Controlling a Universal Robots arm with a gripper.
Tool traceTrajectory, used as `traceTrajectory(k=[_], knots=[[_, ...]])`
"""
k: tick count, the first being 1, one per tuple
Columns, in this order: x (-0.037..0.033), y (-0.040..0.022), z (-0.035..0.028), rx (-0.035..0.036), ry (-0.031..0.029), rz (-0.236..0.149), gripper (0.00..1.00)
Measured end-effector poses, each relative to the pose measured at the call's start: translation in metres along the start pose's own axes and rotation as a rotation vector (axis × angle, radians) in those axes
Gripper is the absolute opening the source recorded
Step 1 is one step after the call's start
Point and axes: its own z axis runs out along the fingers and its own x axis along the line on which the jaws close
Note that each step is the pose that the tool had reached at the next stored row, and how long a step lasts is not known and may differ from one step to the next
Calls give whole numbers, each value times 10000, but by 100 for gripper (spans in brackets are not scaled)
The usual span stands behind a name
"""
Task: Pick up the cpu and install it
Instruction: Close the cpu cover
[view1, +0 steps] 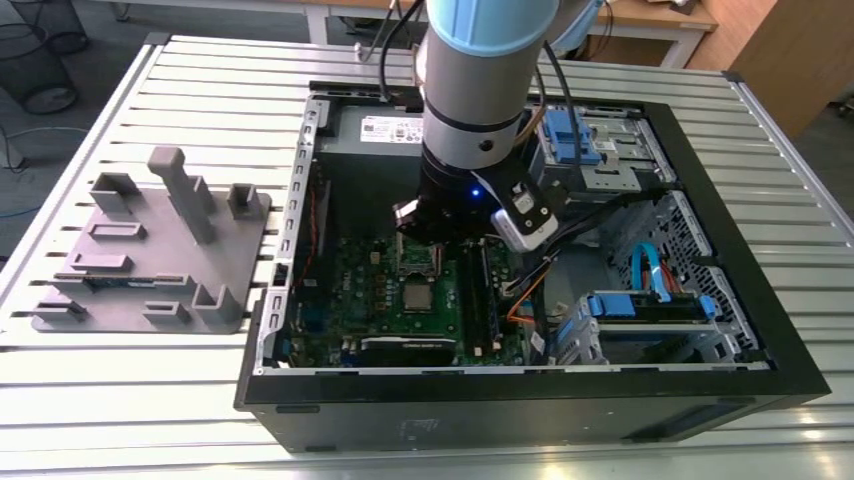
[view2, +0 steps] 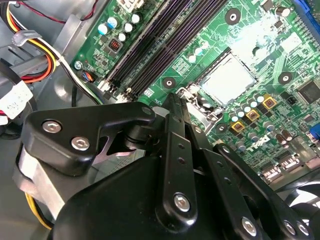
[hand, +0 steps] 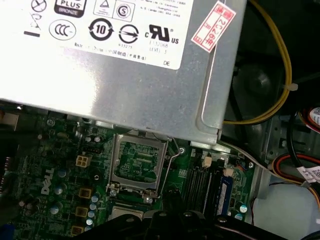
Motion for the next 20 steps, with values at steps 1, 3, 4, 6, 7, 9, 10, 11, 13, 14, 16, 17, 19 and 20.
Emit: traceTrajectory(k=[1, 3, 4, 6, 7, 9, 10, 11, 13, 14, 16, 17, 19, 20], knots=[[0, 0, 0, 0, 0, 0, 11], [-1, 3, 0, 0, -1, -3, 11], [-1, 3, 0, 0, 0, -3, 11], [-1, 3, 0, 0, 0, -3, 11], [-1, 3, 1, -1, -1, -3, 11], [-1, 3, 0, -1, -1, -3, 11], [-1, 3, 0, 0, 0, -3, 11], [-1, 3, 1, -1, -1, -3, 11], [-1, 3, 0, 0, 0, -3, 11], [-1, 3, 1, -1, 1, -26, 11], [-2, 3, 3, -10, 9, -226, 11], [-3, 3, 6, -16, 15, -370, 11], [-2, 3, 11, -32, 28, -704, 11], [-2, 2, 13, -40, 34, -872, 11]])
